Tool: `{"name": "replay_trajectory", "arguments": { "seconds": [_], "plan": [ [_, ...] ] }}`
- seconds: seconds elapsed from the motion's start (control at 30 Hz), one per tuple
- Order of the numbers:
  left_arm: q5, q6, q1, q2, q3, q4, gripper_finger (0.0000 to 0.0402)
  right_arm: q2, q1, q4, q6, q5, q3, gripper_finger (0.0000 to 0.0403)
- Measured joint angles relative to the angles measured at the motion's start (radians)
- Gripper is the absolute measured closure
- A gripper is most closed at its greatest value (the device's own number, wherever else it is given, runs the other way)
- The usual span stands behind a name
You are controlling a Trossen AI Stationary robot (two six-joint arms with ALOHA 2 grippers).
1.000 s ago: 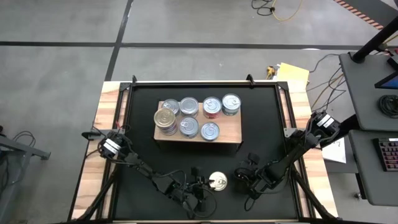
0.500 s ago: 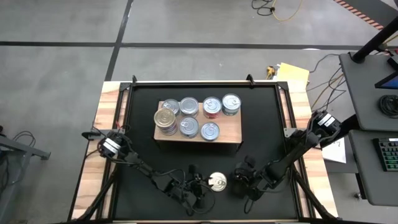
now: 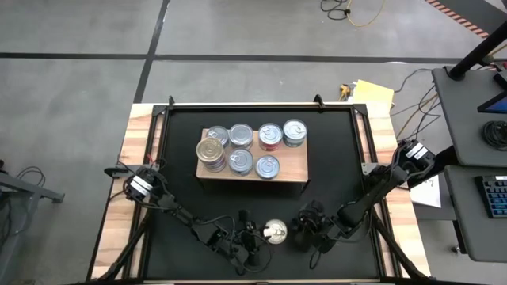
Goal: Stack canned seafood by type on shelf
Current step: Stack the blue tuna can on the blue tuna can
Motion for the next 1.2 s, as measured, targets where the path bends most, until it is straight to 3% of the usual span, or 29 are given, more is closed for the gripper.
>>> {"name": "replay_trajectory", "arguments": {
  "seconds": [0.23,0.47,0.97,1.2],
  "plan": [
    [0.004,-0.002,0.000,0.002,-0.001,0.004,0.0271,0.000,-0.012,0.032,0.050,-0.007,0.000,0.0184],
    [0.004,-0.002,0.000,0.003,-0.002,0.006,0.0271,0.000,-0.022,0.051,0.043,-0.007,0.000,0.0141],
    [0.019,-0.001,0.002,0.011,-0.006,0.002,0.0271,0.000,-0.036,0.131,0.006,-0.003,0.000,0.0137],
    [0.011,-0.004,0.001,0.009,-0.006,0.006,0.0271,-0.005,-0.035,0.123,-0.027,-0.007,0.001,0.0110]
  ]
}}
